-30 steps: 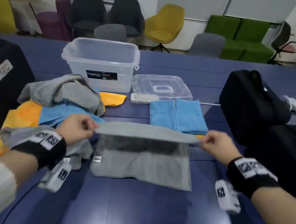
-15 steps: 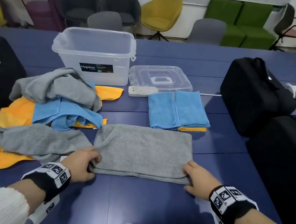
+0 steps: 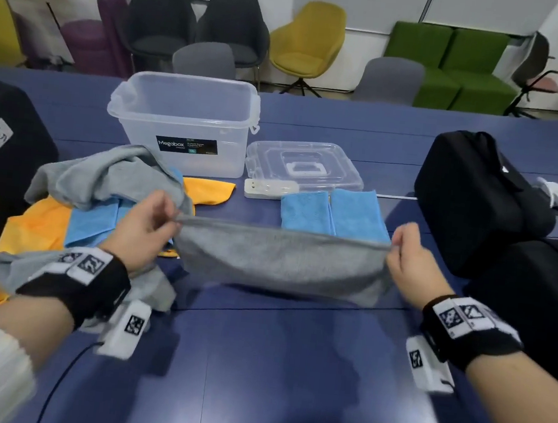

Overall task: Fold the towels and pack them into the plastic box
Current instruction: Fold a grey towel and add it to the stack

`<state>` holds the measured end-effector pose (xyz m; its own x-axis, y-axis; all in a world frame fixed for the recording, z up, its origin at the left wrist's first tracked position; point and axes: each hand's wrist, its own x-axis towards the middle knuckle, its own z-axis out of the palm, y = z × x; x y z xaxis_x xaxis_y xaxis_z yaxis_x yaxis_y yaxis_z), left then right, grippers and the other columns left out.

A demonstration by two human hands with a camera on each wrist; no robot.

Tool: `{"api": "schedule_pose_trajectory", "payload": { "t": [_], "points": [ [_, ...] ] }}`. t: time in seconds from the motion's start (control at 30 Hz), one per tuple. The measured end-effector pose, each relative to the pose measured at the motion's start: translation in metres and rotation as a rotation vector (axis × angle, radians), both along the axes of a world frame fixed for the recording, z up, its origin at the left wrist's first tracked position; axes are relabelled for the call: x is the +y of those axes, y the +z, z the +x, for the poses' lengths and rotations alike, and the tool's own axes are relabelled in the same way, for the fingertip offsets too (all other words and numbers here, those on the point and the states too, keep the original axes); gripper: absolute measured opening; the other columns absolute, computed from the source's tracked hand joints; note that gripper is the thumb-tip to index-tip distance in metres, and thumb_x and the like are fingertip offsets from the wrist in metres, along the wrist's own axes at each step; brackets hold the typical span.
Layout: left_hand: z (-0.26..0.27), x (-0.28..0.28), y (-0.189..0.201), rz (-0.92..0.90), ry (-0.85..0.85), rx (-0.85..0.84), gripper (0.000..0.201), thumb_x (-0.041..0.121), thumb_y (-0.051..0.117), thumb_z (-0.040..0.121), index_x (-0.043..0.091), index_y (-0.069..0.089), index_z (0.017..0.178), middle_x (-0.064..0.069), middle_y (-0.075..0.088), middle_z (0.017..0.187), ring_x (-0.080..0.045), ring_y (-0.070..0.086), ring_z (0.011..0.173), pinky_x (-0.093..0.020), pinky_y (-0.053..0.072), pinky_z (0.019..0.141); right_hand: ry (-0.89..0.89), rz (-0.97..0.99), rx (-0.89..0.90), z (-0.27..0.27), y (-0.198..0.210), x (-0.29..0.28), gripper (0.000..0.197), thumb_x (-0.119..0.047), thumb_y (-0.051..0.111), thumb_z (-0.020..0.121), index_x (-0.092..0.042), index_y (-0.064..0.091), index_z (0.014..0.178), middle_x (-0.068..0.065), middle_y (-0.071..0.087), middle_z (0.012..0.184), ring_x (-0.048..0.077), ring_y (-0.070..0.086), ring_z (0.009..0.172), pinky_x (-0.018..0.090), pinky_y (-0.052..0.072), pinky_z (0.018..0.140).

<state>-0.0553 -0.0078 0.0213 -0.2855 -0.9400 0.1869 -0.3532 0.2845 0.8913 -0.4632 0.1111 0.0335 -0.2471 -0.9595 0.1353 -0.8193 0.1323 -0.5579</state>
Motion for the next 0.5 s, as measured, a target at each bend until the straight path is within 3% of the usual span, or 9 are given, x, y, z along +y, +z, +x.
{"api": "schedule_pose_trajectory", "payload": {
  "t": [0.07,0.1,0.17,0.27,0.3,0.37,0.4,0.5],
  "points": [
    [0.000,-0.017,0.011,-0.043,0.037,-0.062,0.047,-0.010,0.048,0.090,0.035,0.052,0.076,0.004,0.056,0.073,-0.020,0.046,0.070,-0.033,0.038,0.065,0.046,-0.066,0.015,-0.003,0.015,-0.014,0.013,-0.004,0.045,0.091,-0.013,0.036,0.090,0.010,0.052,0.070,0.029,0.048,0.059,0.036,0.035,0.059],
    [-0.001,-0.023,0.016,-0.064,0.048,-0.124,0.048,-0.009,0.048,0.090,0.037,0.056,0.078,0.003,0.059,0.074,-0.020,0.047,0.068,-0.033,0.040,0.064,0.079,-0.068,0.029,-0.004,0.020,-0.020,0.012,-0.005,0.047,0.092,-0.013,0.039,0.088,0.008,0.053,0.071,0.022,0.048,0.059,0.034,0.034,0.059],
    [-0.004,-0.031,0.022,-0.082,0.070,-0.215,0.046,-0.008,0.048,0.089,0.034,0.062,0.076,-0.014,0.061,0.076,-0.021,0.050,0.064,-0.031,0.045,0.060,0.136,-0.039,0.050,-0.007,0.025,-0.028,0.009,-0.008,0.054,0.090,-0.013,0.047,0.088,0.006,0.056,0.073,0.015,0.049,0.061,0.026,0.034,0.058],
    [-0.009,-0.041,0.023,-0.050,0.121,-0.301,0.040,-0.004,0.054,0.087,0.030,0.062,0.067,-0.012,0.064,0.073,-0.010,0.056,0.059,-0.015,0.046,0.057,0.185,0.023,0.122,-0.013,0.025,-0.034,0.016,-0.005,0.064,0.082,-0.015,0.056,0.091,0.000,0.058,0.077,0.017,0.051,0.067,0.022,0.033,0.063],
    [-0.008,-0.045,0.021,-0.027,0.131,-0.302,0.035,-0.001,0.058,0.086,0.030,0.063,0.070,-0.014,0.067,0.076,-0.018,0.062,0.065,-0.018,0.051,0.065,0.191,0.043,0.137,-0.015,0.024,-0.034,0.020,-0.002,0.065,0.079,-0.017,0.056,0.089,-0.001,0.058,0.078,0.016,0.050,0.066,0.022,0.033,0.064],
    [-0.008,-0.050,0.019,0.030,0.139,-0.283,0.020,0.006,0.067,0.084,0.023,0.066,0.074,-0.021,0.070,0.083,-0.039,0.066,0.079,-0.041,0.058,0.078,0.174,0.056,0.122,-0.019,0.021,-0.034,0.025,-0.001,0.066,0.078,-0.022,0.052,0.085,0.002,0.059,0.078,0.014,0.049,0.065,0.022,0.035,0.062],
    [-0.008,-0.050,0.020,0.050,0.146,-0.275,0.014,0.009,0.070,0.082,0.020,0.067,0.075,-0.023,0.070,0.084,-0.043,0.066,0.082,-0.049,0.057,0.079,0.153,0.046,0.100,-0.021,0.020,-0.034,0.025,-0.003,0.066,0.080,-0.022,0.051,0.084,0.003,0.060,0.078,0.014,0.050,0.064,0.021,0.037,0.062],
    [-0.015,-0.048,0.023,0.042,0.176,-0.252,0.010,0.013,0.073,0.082,0.017,0.067,0.075,-0.024,0.070,0.083,-0.040,0.064,0.075,-0.049,0.056,0.078,0.057,-0.013,0.023,-0.023,0.014,-0.036,0.018,-0.011,0.065,0.086,-0.022,0.053,0.078,0.005,0.063,0.076,0.022,0.056,0.068,0.027,0.043,0.066]
  ]
}}
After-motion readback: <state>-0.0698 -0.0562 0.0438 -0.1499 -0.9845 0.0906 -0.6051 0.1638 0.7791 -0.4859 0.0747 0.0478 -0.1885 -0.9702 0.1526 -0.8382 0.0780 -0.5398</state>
